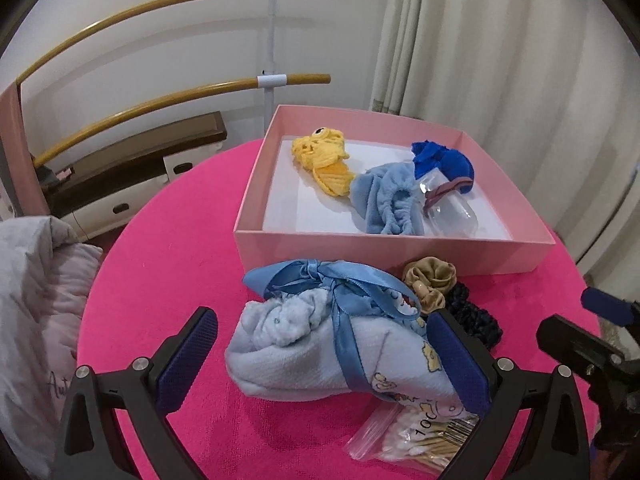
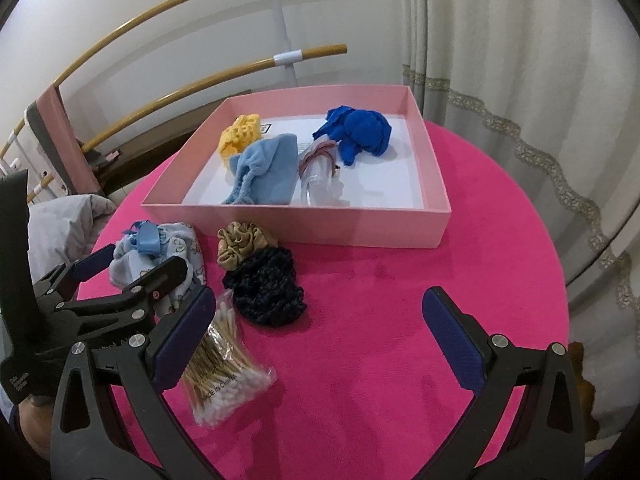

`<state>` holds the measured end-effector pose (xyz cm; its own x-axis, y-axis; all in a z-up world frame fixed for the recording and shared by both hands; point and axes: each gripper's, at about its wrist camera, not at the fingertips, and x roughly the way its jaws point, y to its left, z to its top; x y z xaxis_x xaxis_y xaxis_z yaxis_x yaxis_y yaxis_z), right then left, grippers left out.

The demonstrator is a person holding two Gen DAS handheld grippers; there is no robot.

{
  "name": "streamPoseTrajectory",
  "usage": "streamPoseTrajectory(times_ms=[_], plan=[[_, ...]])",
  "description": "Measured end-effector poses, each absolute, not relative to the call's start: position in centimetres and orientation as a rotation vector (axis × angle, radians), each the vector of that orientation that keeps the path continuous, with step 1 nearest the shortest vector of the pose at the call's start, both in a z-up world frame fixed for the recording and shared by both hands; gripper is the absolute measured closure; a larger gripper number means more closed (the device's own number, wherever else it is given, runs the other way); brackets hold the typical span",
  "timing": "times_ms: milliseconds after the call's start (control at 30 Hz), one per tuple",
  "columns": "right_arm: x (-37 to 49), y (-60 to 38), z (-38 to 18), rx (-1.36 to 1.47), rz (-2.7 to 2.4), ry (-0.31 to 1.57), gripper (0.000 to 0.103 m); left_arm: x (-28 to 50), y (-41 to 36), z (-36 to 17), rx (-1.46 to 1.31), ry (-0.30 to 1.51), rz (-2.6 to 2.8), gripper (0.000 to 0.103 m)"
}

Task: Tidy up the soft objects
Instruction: 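Approach the patterned baby cloth with blue ribbon with the left gripper, then grasp the ribboned baby cloth with left gripper while right gripper grasps black scrunchie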

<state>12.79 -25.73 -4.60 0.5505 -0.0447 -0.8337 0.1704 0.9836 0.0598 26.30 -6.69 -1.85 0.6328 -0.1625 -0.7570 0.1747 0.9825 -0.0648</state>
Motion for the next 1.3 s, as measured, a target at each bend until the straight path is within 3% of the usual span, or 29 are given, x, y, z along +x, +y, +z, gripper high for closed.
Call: streamPoseTrajectory(times_ms=[167,233,333,500,567,600,767,933,1067,1167,1300], plan=[[13.0,-26.1,-4.7,0.139,-0.14,0.989,0.0,26.4,-7.4,-2.3,0.024,0.849,-0.213,0.0],[13.2,-25.9,-4.9,0.135,-0.137,0.997,0.0,26.4,-7.3,-2.3,0.015,0.852,-0.236,0.013],[13.4,-25.7,-5.1,0.127,-0.131,1.004,0.0,26.1,-7.0,-1.8,0.013,0.853,-0.258,0.02],[13.4,-25.7,-5.5,0.127,-0.131,1.011,0.0,25.6,-6.4,-1.3,0.008,0.863,-0.263,0.019],[13.4,-25.7,-5.5,0.126,-0.133,1.012,0.0,25.6,-7.0,-1.2,0.038,0.859,-0.246,0.012],[13.4,-25.7,-5.5,0.126,-0.134,1.012,0.0,25.8,-7.3,-1.3,0.057,0.857,-0.216,0.0],[13.5,-25.9,-5.4,0.119,-0.141,1.013,0.0,26.7,-7.6,-2.6,0.023,0.89,-0.22,0.0],[13.9,-25.5,-6.0,0.104,-0.128,1.031,0.0,26.0,-7.1,-2.1,0.027,0.882,-0.244,0.017],[14.6,-24.6,-6.9,0.086,-0.089,1.057,0.001,25.4,-6.0,-1.6,0.045,0.876,-0.223,0.019],[15.4,-24.0,-7.8,0.075,-0.061,1.078,0.006,25.2,-5.4,-1.4,0.054,0.87,-0.206,0.02],[16.5,-23.9,-8.9,0.066,-0.061,1.107,0.021,24.9,-4.8,-1.0,0.071,0.857,-0.184,0.02]])
